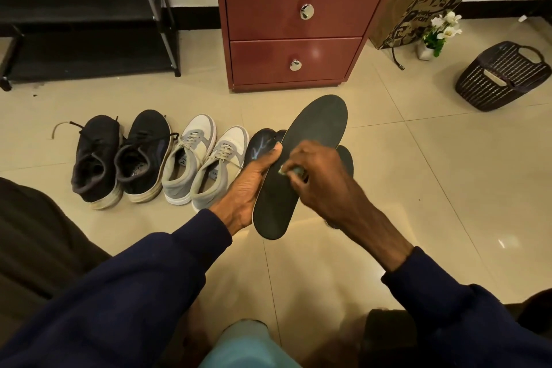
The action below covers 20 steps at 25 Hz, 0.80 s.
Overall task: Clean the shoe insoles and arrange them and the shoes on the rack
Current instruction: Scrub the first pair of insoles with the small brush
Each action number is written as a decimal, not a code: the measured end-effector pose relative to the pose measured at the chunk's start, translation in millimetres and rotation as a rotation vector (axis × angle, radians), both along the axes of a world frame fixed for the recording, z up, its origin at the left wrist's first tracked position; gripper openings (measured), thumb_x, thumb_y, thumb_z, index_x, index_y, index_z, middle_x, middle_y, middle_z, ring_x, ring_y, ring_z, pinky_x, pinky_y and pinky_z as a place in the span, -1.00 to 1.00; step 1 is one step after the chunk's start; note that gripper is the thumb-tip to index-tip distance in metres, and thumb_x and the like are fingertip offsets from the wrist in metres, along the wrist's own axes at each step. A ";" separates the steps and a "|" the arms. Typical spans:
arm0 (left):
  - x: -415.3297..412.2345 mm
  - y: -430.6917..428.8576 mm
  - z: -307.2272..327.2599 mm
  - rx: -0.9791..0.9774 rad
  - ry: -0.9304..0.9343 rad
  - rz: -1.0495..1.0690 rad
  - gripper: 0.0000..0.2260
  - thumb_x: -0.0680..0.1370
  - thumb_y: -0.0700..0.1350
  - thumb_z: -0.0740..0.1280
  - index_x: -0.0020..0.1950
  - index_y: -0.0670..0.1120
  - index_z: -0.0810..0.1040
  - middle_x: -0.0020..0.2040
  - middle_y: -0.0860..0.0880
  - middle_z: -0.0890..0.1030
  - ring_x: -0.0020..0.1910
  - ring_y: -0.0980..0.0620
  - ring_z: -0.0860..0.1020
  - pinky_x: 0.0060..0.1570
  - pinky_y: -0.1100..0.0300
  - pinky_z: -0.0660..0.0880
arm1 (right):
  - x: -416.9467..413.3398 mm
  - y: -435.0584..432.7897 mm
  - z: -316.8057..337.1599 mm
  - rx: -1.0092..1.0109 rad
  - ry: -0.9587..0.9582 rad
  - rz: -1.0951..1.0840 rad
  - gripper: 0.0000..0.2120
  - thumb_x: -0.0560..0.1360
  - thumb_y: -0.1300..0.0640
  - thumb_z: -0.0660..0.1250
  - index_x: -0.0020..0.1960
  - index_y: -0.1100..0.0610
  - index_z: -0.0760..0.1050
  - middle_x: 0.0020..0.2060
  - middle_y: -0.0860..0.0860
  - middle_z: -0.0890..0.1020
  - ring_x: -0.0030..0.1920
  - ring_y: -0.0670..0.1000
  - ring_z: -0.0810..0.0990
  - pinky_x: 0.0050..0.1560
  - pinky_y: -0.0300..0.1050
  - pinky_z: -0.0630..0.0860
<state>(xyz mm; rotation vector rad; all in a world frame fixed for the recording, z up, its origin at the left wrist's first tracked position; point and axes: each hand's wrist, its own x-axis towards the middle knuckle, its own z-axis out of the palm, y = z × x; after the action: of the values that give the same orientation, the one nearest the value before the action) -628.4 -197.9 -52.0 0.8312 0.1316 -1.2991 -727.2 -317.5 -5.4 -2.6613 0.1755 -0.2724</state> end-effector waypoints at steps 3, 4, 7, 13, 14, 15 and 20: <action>-6.9 -3.3 2.6 -0.058 0.034 -0.009 -0.58 0.67 0.03 0.33 0.45 -0.17 0.53 0.35 -0.21 0.60 0.23 -0.19 0.63 0.41 -0.19 0.43 | 0.1 -34.7 -3.7 -0.166 -0.138 -0.303 -0.84 0.39 0.36 0.46 -0.05 0.21 0.65 -0.10 0.13 0.62 -0.06 0.16 0.59 -0.07 -0.18 0.42; -6.3 -2.6 2.8 -0.054 0.030 -0.009 -0.58 0.67 0.03 0.33 0.45 -0.17 0.53 0.37 -0.21 0.59 0.21 -0.19 0.63 0.41 -0.18 0.42 | -1.6 -35.8 -4.6 -0.129 -0.147 -0.312 -0.84 0.40 0.35 0.46 -0.05 0.20 0.66 -0.08 0.11 0.62 -0.06 0.13 0.59 -0.05 -0.18 0.46; -0.9 1.9 -2.1 0.020 -0.029 -0.022 -0.56 0.62 0.07 0.39 0.42 -0.13 0.57 0.26 -0.17 0.65 0.06 -0.13 0.66 0.20 -0.07 0.58 | -7.9 -2.9 1.3 0.132 -0.029 -0.060 -0.87 0.44 0.27 0.49 -0.02 0.16 0.69 -0.07 0.04 0.65 -0.09 -0.03 0.61 -0.08 -0.30 0.54; -4.5 4.1 -2.8 -0.004 0.020 -0.009 -0.57 0.65 0.03 0.34 0.46 -0.17 0.53 0.32 -0.21 0.62 0.19 -0.19 0.64 0.32 -0.16 0.53 | -3.9 -24.4 -0.2 -0.075 0.099 -0.188 -0.87 0.47 0.23 0.46 0.02 0.17 0.69 -0.04 0.08 0.63 -0.05 0.04 0.57 -0.11 -0.35 0.36; -4.3 3.6 -2.3 -0.029 0.046 -0.009 -0.57 0.67 0.01 0.32 0.46 -0.19 0.52 0.36 -0.23 0.59 0.24 -0.22 0.61 0.38 -0.20 0.47 | -5.0 -32.4 -1.4 -0.145 0.062 -0.267 -0.88 0.48 0.25 0.44 0.01 0.18 0.68 -0.04 0.11 0.63 -0.04 0.09 0.57 -0.08 -0.24 0.40; -3.2 3.9 -1.7 -0.038 0.056 -0.005 -0.59 0.67 0.01 0.31 0.44 -0.20 0.54 0.35 -0.24 0.59 0.23 -0.22 0.61 0.38 -0.21 0.47 | -6.2 -34.8 -3.5 -0.154 0.012 -0.274 -0.89 0.46 0.27 0.44 -0.01 0.19 0.68 -0.06 0.12 0.63 -0.05 0.12 0.58 -0.06 -0.16 0.45; 0.7 6.8 -1.7 0.036 -0.044 -0.003 -0.61 0.67 0.18 0.25 0.17 -0.05 0.74 0.09 -0.10 0.73 -0.04 -0.06 0.71 0.00 0.03 0.67 | -11.8 3.4 -2.8 0.137 0.142 0.122 -0.87 0.45 0.25 0.50 -0.01 0.15 0.71 -0.07 0.04 0.66 -0.09 -0.04 0.59 -0.10 -0.37 0.47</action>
<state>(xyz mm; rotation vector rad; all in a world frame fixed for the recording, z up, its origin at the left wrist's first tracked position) -627.7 -191.1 -53.7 0.8906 0.1189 -1.2830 -739.0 -314.1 -8.2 -2.5429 0.0723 -0.0312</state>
